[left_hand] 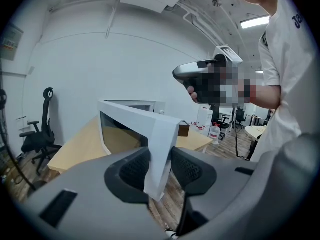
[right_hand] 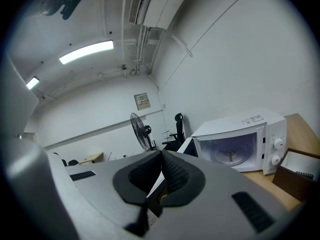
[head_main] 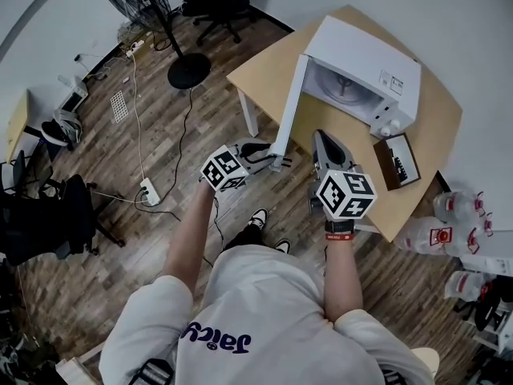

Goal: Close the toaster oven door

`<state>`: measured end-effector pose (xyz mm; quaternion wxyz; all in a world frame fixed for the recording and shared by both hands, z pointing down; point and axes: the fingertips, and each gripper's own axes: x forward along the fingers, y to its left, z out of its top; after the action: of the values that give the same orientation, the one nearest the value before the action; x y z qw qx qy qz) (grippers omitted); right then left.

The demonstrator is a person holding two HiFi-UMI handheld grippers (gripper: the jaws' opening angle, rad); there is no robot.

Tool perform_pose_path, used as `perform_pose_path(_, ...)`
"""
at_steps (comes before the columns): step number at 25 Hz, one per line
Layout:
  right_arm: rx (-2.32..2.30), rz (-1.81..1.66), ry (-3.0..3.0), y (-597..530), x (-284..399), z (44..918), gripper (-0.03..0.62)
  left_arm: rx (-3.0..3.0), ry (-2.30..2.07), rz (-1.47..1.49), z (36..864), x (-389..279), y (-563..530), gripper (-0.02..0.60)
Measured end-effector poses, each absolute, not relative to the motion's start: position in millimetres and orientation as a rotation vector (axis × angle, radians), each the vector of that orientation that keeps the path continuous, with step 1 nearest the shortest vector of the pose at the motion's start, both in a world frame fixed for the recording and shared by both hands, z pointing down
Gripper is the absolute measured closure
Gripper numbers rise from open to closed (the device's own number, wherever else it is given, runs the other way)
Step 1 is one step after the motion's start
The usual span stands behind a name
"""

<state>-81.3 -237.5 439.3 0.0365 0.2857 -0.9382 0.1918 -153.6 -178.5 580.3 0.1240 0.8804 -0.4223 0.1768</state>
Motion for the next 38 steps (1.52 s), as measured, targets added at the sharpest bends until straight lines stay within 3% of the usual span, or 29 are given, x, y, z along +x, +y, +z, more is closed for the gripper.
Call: perform_pose_path(38,1.029,0.607,-2.866,-239,-4,437,0.579,2.473,-1.4,0.45,581,-90,-197,0.428)
